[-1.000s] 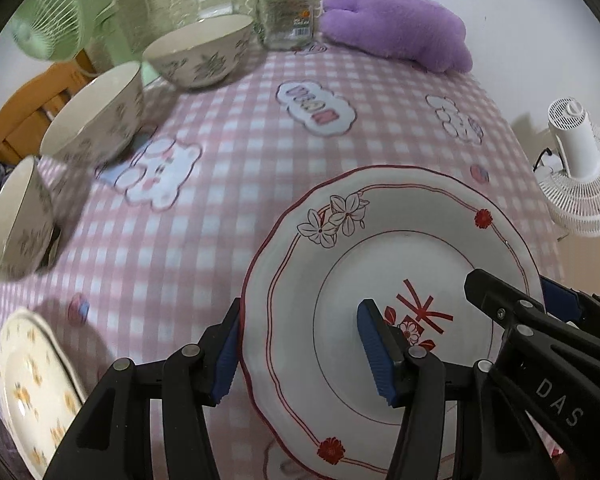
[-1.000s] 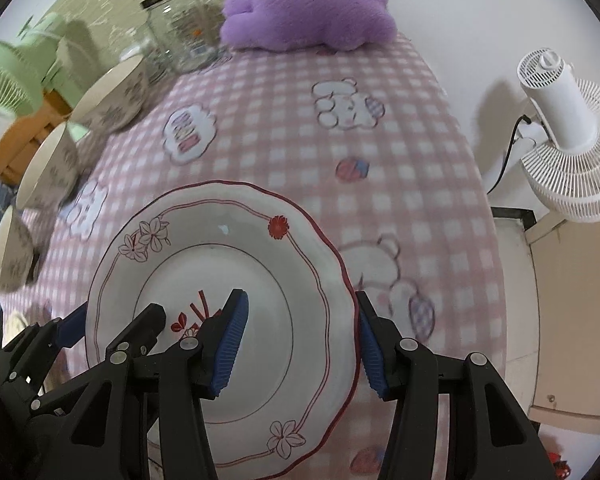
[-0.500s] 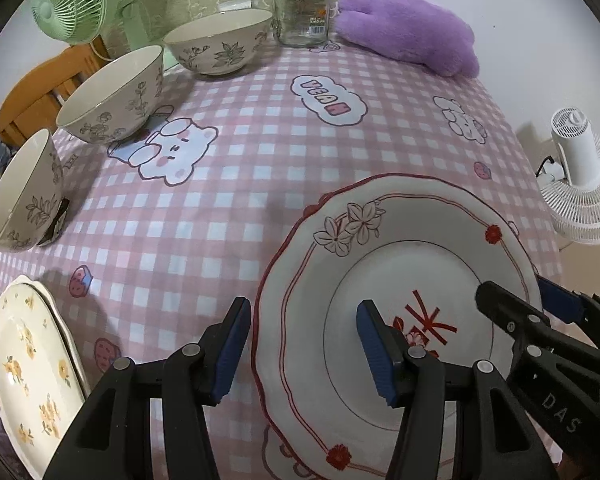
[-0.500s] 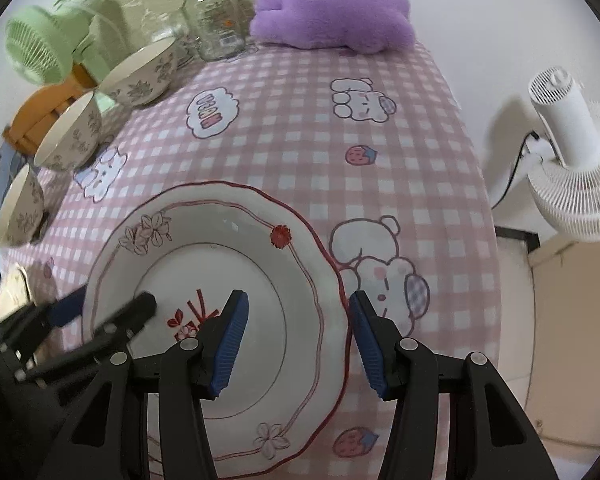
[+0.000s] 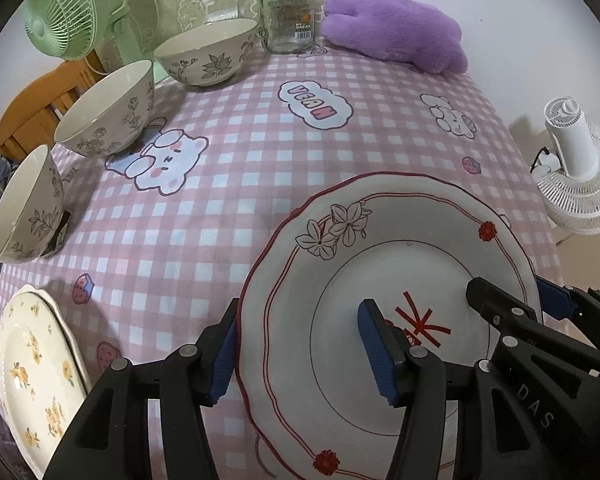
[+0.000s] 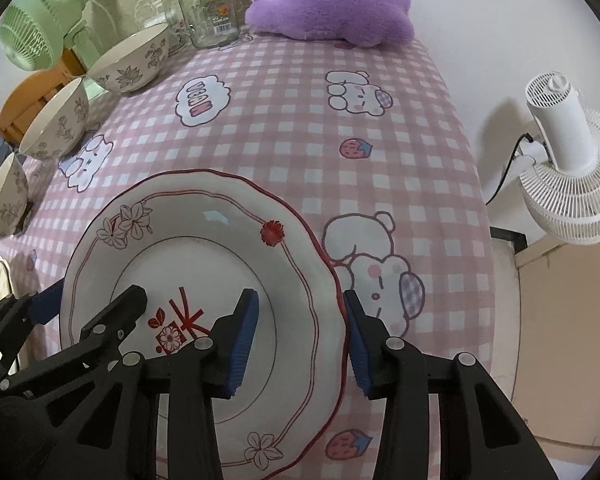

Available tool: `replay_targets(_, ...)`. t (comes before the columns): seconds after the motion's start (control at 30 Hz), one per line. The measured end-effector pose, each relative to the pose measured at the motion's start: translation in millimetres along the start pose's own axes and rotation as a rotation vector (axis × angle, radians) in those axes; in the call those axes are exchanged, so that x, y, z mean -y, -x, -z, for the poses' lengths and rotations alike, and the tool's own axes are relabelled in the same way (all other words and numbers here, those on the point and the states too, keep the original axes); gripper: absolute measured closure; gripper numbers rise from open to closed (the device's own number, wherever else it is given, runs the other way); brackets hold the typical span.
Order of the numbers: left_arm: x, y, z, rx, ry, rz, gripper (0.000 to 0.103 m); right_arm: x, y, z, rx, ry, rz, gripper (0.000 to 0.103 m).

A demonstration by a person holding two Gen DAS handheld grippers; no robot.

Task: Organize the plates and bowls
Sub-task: 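Lift the red-rimmed plate with both tools and carry it toward the yellow-flower plates, then lower the red-rimmed plate onto the stacked yellow-flower plates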

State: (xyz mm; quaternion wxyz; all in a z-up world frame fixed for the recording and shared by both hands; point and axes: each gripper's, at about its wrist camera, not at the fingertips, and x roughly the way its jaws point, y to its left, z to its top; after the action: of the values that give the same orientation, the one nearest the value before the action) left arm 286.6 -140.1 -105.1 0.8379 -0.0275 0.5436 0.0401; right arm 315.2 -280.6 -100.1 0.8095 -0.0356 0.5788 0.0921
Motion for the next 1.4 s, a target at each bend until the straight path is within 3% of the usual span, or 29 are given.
replay_targets(0.47, -30, 57, 22, 0.073, -0.030, 0.039, 0.046, -31, 56, 25, 0.073, -0.036, 0.041, 0.058)
replay_targets(1.03, -139, 102, 63, 0.107, -0.076, 0.077, 0.046, -144, 101, 66, 0.108, -0.089, 0.068, 0.058)
replay_targets(1.4, -206, 97, 87, 0.088, -0.075, 0.072, 0.046, -211, 99, 83, 0.104, -0.092, 0.063, 0.058)
